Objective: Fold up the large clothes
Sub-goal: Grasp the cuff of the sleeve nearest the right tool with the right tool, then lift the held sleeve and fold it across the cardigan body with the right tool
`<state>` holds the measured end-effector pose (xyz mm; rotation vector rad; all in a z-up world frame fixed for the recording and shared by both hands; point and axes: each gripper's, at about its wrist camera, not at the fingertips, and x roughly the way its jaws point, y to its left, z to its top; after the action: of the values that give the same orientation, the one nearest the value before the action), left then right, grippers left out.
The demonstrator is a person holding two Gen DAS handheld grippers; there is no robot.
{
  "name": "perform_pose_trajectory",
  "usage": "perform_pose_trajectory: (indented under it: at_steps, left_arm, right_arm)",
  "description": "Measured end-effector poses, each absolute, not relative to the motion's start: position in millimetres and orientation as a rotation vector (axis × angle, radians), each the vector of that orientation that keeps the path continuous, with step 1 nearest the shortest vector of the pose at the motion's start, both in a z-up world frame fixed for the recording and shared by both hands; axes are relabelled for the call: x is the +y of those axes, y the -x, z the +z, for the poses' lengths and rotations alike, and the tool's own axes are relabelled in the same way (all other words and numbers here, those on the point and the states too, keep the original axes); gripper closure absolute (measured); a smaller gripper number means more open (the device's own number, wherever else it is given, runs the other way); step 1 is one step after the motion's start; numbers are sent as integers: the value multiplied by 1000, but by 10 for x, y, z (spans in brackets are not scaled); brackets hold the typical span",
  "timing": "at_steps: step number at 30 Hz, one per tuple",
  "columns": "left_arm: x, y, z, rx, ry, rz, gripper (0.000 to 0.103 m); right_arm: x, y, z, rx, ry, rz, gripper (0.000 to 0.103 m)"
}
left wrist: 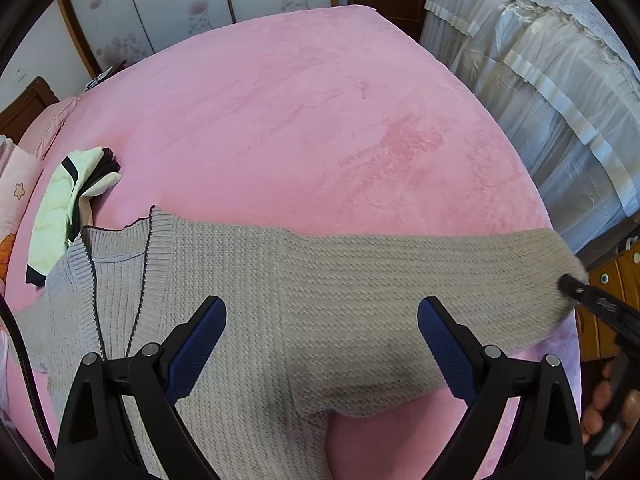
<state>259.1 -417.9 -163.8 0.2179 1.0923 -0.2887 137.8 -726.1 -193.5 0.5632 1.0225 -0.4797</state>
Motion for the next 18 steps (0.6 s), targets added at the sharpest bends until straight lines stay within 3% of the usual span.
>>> perform_pose_trajectory:
  at_steps: [5, 11, 14, 18]
  left_arm:
    - [-3785, -2616, -1481, 1074, -159, -290, 7]
    - [-2735, -2641, -1303, 1057, -72, -204, 7]
    - [-2063, -2693, -1348, 1071, -13, -131, 7]
    - [-1300, -2772, -1603, 1117, 43, -68, 7]
  right_arm:
    - [-6624, -1501, -1262, 915, -389, -381, 91]
    - [-5417, -1689, -736, 823, -170, -186, 91]
    - [-4647, -1830, -841, 823, -42, -84, 91]
    - [-3806, -2008, -1420, 911, 82, 12, 89]
